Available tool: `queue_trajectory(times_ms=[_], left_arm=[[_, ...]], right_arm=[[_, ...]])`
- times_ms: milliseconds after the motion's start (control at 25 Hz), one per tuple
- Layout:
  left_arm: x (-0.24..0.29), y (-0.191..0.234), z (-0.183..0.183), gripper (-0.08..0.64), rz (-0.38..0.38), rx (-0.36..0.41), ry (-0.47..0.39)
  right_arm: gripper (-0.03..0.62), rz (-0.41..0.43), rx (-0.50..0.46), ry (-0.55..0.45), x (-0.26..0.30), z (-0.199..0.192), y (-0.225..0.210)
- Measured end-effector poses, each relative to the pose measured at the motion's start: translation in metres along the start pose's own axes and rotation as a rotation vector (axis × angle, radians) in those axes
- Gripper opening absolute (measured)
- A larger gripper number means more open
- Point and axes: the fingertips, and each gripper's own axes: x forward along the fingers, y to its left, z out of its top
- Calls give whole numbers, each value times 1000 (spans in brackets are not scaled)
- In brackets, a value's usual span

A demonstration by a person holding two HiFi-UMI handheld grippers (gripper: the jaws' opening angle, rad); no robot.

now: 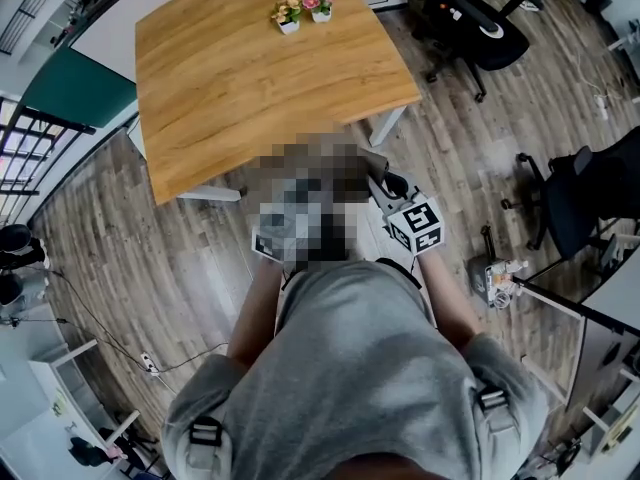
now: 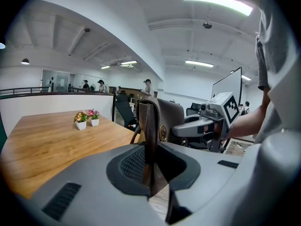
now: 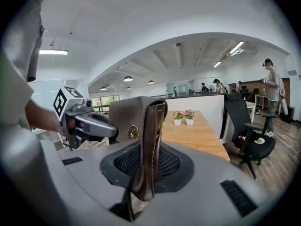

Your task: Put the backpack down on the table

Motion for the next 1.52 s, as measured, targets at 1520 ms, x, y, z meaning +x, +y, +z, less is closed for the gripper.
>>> queue_trajectory(times_ms=[1520], left_arm=[[13,91,19,66,-83,76,-8]], right_arm=[[72,-112,-12,-39,79,31,-12]])
